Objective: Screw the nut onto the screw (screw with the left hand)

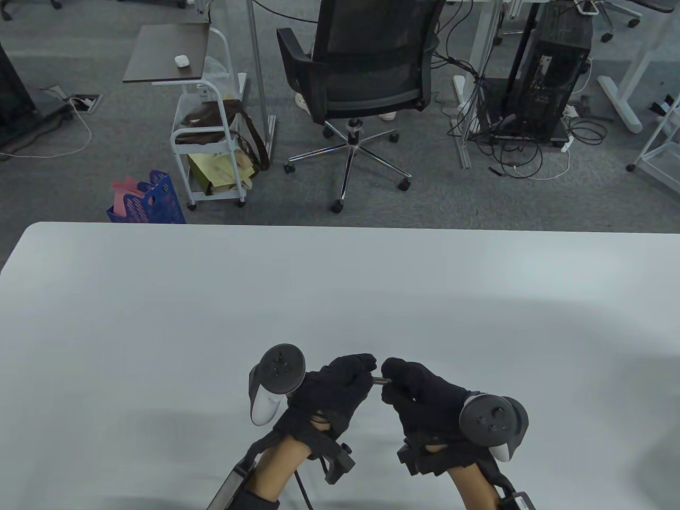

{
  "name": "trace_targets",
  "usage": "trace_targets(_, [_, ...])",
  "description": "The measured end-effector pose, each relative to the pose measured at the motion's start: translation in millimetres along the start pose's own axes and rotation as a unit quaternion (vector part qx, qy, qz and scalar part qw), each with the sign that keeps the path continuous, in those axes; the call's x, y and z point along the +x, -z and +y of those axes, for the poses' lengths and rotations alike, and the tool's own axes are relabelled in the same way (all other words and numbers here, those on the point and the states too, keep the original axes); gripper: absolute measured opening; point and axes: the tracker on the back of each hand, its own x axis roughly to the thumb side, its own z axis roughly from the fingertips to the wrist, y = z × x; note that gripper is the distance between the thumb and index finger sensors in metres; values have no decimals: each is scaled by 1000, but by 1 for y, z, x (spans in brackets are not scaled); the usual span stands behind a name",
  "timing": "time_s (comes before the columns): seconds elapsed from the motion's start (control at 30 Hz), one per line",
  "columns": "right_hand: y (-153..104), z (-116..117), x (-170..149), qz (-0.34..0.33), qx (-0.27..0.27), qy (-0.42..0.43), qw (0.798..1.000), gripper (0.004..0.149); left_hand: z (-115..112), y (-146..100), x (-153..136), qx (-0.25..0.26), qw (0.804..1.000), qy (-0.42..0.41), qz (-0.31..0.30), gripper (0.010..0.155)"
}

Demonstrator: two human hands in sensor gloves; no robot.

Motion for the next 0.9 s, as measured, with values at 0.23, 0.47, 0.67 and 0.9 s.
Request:
trace_targets(0.23, [0, 0, -1, 2, 0, 1, 1000, 44, -3, 2, 3, -40, 999, 0, 1, 56])
trace_targets(0.47, [0, 1, 1, -4, 5, -11, 1000, 45, -3, 1, -1, -20, 1000, 6, 24, 60])
trace_targets(0.67, [2, 3, 1, 4, 25, -23, 999, 46, -4, 1, 3, -24, 999, 20, 25, 56])
trace_targets(0.9, [3, -2, 3, -1, 22, -31, 999, 46, -5, 1, -3, -39, 999, -2, 30, 69])
